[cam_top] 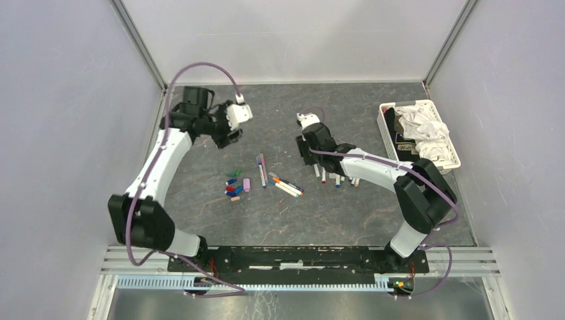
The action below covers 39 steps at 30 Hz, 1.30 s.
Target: Open the pen caps
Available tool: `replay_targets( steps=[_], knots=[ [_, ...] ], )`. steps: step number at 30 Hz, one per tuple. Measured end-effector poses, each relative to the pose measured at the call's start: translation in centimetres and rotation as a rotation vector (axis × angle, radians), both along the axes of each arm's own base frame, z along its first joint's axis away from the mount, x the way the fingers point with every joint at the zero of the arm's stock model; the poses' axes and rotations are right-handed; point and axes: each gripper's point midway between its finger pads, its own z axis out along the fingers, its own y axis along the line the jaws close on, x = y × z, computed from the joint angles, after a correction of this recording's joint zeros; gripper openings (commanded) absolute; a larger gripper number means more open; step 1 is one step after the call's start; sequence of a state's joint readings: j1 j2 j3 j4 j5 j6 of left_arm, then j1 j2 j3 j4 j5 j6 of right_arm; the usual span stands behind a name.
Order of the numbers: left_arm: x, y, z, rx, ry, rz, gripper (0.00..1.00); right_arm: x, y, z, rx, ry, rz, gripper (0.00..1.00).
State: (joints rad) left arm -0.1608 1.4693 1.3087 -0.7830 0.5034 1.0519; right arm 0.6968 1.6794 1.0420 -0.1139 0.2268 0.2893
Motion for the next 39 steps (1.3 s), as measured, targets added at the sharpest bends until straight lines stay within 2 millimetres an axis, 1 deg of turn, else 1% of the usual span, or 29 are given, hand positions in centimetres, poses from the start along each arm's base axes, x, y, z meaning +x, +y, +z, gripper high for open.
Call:
replay_targets(
  steps=[1,2,3,4,5,6,8,10,12,14,16,18,20,24,26,28,30,32,39],
  knots=[
    [0.4,0.1,1.8,-0.018,-0.043,0.021,0.76,0.0,0.8,0.6,0.006,-0.012,0.021,0.43],
    [0.7,0.2,3.9,-0.036,-0.092,0.036,0.97,-0.1,1.7,1.1,0.011,-0.024,0.048,0.44],
    [0.9,0.3,6.0,-0.052,-0.142,0.045,0.99,-0.3,2.9,1.9,0.018,-0.036,0.083,0.45],
    [0.9,0.3,7.6,-0.065,-0.181,0.04,1.0,-0.3,4.0,2.4,0.027,-0.045,0.111,0.45],
    [0.4,0.2,9.2,-0.085,-0.224,0.028,1.0,-0.3,5.2,3.1,0.037,-0.052,0.143,0.45],
    [-0.1,0.1,10.1,-0.097,-0.249,0.021,1.0,-0.2,6.3,3.4,0.044,-0.055,0.166,0.45],
    [-1.5,0.0,11.3,-0.119,-0.286,0.009,1.0,0.3,8.7,4.0,0.066,-0.057,0.21,0.45],
    [-2.3,-0.1,11.5,-0.14,-0.279,0.014,1.0,0.9,10.5,3.8,0.076,-0.047,0.238,0.45],
    [-2.3,-0.3,11.1,-0.157,-0.245,0.032,1.0,1.5,11.7,2.9,0.072,-0.028,0.253,0.45],
    [-1.9,-0.4,9.6,-0.158,-0.165,0.044,1.0,1.8,12.8,1.4,0.055,0.005,0.274,0.45],
    [-1.2,-0.4,8.0,-0.165,-0.093,0.074,1.0,1.7,13.3,-0.4,0.027,0.04,0.286,0.44],
    [-0.7,-0.1,7.0,-0.185,-0.051,0.126,1.0,1.1,13.4,-2.1,0.0,0.077,0.3,0.44],
    [-0.6,0.3,7.1,-0.216,-0.064,0.186,1.0,0.1,13.4,-3.7,-0.029,0.12,0.317,0.42],
    [-1.2,1.2,8.6,-0.274,-0.129,0.304,1.0,-0.7,13.6,-5.2,-0.052,0.159,0.337,0.41],
    [-1.2,1.3,9.4,-0.281,-0.148,0.309,1.0,-0.9,13.8,-5.5,-0.054,0.166,0.344,0.4],
    [-0.7,1.3,9.6,-0.278,-0.14,0.312,1.0,-1.0,13.8,-5.6,-0.054,0.171,0.347,0.39],
    [-0.3,1.3,9.3,-0.275,-0.132,0.315,1.0,-1.0,13.8,-5.5,-0.053,0.17,0.347,0.38],
    [-0.3,1.5,8.8,-0.271,-0.122,0.321,1.0,-0.9,14.0,-5.3,-0.051,0.167,0.346,0.36],
    [-0.7,1.5,9.1,-0.281,-0.127,0.319,1.0,-0.4,13.9,-4.9,-0.049,0.153,0.311,0.35]
  ],
)
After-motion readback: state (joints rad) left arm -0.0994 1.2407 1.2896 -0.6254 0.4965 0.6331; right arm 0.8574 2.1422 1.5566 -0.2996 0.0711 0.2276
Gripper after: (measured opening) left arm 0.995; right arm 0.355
